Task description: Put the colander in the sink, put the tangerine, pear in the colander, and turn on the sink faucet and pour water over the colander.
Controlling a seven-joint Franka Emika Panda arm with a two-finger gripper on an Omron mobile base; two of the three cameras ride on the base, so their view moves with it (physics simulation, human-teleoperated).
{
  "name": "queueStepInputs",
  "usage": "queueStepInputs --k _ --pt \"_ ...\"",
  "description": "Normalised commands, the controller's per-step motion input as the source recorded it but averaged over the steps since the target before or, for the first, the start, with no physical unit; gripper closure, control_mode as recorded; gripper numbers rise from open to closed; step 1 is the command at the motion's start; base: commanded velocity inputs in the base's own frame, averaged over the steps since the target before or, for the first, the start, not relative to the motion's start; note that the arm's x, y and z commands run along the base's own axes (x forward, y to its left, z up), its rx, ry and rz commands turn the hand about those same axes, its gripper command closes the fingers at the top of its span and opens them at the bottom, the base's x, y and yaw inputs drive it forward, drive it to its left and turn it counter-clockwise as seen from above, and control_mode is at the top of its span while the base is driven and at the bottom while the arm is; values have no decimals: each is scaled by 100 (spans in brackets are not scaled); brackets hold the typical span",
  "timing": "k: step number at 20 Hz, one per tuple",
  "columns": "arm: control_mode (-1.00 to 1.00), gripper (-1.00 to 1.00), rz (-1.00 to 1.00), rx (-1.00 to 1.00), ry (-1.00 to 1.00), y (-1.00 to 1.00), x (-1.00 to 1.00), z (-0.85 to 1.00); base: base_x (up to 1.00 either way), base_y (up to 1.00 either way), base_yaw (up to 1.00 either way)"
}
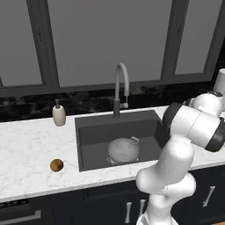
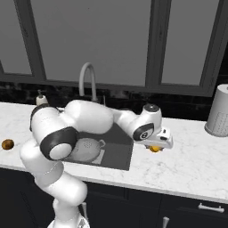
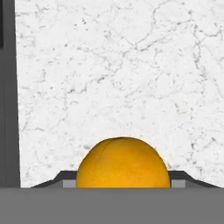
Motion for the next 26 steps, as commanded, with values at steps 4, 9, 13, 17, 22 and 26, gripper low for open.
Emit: queueStepInputs --k 4,9,13,17,22,26 --pt "-100 100 15 -12 -10 100 -21 42 0 0 0" --pt "-100 100 10 -5 -10 98 -24 32 0 0 0" --pt "-100 100 4 0 0 91 -22 32 0 0 0" --pt "-100 100 0 0 0 89 -7 34 0 0 0" --pt "-100 100 -1 0 0 89 0 10 0 0 0" --pt "-100 100 -7 0 0 80 0 -1 0 0 0"
